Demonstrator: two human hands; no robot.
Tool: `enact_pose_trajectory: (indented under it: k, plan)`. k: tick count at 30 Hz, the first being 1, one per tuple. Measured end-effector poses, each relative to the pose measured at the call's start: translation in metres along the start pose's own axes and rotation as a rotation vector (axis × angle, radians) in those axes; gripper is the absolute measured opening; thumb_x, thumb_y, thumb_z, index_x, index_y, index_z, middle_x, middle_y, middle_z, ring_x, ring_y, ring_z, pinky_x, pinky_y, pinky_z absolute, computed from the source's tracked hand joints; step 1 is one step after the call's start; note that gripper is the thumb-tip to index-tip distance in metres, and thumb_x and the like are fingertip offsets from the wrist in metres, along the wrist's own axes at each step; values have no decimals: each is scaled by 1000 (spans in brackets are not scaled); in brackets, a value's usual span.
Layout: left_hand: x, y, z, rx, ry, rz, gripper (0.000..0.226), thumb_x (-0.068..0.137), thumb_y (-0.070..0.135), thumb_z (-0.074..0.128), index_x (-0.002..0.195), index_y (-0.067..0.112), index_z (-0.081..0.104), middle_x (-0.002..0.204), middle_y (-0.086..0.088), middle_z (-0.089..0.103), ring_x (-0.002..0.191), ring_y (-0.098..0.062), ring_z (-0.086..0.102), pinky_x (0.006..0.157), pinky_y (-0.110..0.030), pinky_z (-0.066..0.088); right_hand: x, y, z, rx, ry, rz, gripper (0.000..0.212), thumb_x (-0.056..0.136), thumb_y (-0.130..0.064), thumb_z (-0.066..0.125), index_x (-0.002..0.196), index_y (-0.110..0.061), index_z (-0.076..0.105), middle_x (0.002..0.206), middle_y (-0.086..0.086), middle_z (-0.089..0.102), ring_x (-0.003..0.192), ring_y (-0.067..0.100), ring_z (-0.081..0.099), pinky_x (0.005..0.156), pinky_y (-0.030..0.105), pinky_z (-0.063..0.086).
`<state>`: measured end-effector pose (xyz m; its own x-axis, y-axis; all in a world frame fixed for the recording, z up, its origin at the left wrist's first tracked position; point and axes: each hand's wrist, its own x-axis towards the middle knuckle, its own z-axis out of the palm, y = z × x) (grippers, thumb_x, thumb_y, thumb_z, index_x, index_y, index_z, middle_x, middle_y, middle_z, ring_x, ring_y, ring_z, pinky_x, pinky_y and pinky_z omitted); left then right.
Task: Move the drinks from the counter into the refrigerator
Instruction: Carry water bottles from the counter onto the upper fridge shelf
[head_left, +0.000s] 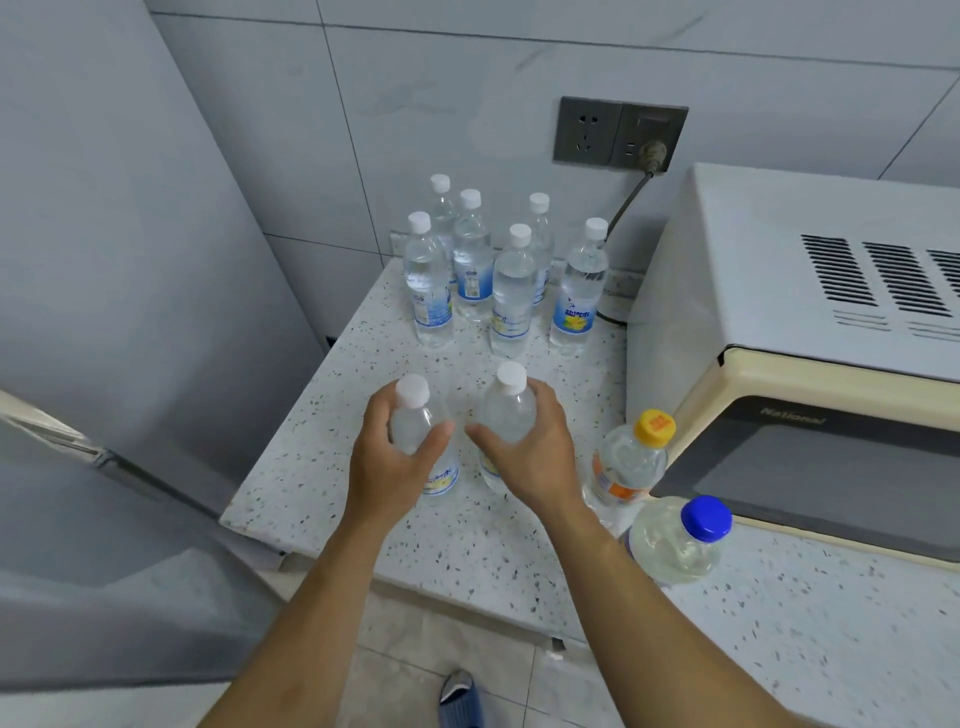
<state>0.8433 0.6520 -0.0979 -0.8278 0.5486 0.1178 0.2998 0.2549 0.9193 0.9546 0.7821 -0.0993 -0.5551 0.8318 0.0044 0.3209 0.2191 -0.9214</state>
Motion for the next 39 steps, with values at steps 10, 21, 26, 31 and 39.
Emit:
enact_pose_trajectory:
  k: [10,21,26,31,39]
  plan:
    - [-11,-72,20,-63,-155,-201,77,64,63,83,130,41,49,117,17,65,107,-5,64,89,-39,58,-5,42,28,125,69,116,72,66,-34,86,114,-45,33,103,-39,49,95,-12,56,64,10,49]
    - [-61,-48,-7,-182,-49,-286,45,68,64,71,108,49,58,102,21,70,95,4,68,71,-12,54,-43,50,3,286,-50,120,56,80,-18,81,120,-29,43,112,-5,59,98,-7,60,78,13,50]
    - [-146,-43,-32,-379,-27,-421,42,83,40,72,122,32,60,112,10,73,103,-12,71,77,-24,58,-103,64,-15,456,-222,233,43,82,-13,79,117,-27,57,108,-3,73,97,13,72,77,26,59]
    - [-234,-52,-60,-468,6,-602,49,81,47,62,126,29,57,113,5,74,101,-18,72,76,-25,59,-165,78,-10,497,-486,354,40,83,-13,77,118,-20,60,104,5,76,93,23,74,70,27,59]
    - [-360,-73,-122,-541,291,-749,68,59,72,78,115,37,63,109,7,75,97,-17,73,70,-22,58,-260,68,53,251,-957,307,47,71,-25,84,113,-23,63,99,0,77,89,18,75,68,24,59]
